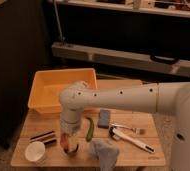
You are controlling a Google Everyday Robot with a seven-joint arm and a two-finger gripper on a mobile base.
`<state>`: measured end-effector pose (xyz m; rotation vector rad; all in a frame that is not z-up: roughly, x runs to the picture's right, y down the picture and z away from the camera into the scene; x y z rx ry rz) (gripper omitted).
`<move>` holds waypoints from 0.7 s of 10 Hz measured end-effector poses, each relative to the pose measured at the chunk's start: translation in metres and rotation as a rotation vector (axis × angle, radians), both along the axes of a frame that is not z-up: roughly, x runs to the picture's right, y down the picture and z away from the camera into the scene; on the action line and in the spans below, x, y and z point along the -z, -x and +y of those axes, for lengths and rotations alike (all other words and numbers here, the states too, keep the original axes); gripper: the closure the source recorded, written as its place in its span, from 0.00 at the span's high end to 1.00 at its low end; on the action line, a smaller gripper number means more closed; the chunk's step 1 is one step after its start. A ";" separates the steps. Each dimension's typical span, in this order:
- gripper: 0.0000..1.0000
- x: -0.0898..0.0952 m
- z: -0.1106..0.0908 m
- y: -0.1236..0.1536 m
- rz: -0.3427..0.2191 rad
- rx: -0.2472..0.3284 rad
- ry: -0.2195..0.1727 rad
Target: Place apple in metal cup
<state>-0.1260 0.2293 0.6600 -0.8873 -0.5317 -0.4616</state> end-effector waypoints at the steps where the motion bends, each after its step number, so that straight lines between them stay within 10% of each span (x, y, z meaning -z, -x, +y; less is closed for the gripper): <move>1: 0.73 -0.002 -0.001 -0.001 0.000 -0.002 0.000; 7: 0.80 -0.007 -0.002 -0.005 -0.013 0.002 0.001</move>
